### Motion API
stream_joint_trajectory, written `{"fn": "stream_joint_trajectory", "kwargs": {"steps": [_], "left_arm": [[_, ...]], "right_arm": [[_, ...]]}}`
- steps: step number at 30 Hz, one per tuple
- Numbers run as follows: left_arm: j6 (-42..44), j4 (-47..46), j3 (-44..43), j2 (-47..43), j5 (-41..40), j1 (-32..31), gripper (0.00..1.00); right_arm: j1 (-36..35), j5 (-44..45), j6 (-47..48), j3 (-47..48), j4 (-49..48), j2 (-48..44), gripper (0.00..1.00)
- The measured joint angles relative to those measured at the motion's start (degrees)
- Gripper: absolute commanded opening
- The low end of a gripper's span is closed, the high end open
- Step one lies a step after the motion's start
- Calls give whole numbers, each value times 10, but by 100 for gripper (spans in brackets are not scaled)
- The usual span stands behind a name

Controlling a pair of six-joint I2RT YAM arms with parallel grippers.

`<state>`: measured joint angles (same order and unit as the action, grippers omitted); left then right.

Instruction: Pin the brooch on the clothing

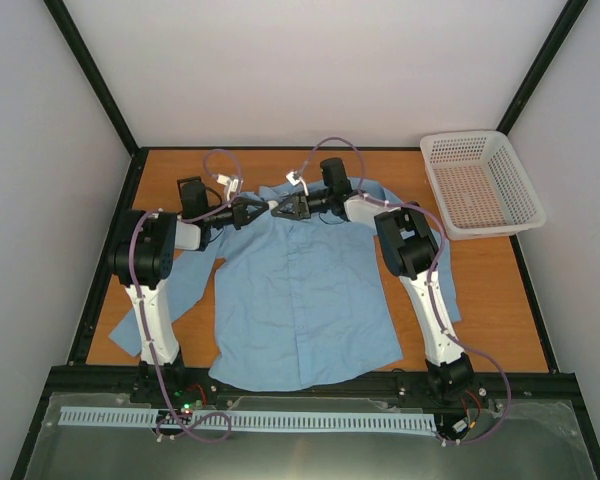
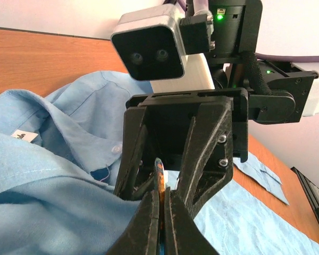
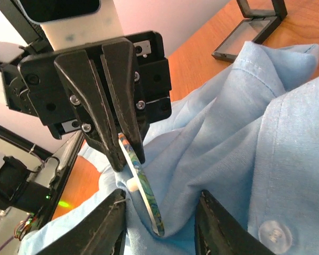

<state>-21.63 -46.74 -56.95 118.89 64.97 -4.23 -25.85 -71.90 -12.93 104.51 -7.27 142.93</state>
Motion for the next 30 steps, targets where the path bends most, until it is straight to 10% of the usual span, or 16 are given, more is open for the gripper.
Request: {"fn": "stream_joint_trajectory", "kwargs": {"steps": [30], "left_arm": [[-13,-17,-3,2,29,2,1]], "right_arm": [[7,-37,-191,-60,-245,21,43]]}}
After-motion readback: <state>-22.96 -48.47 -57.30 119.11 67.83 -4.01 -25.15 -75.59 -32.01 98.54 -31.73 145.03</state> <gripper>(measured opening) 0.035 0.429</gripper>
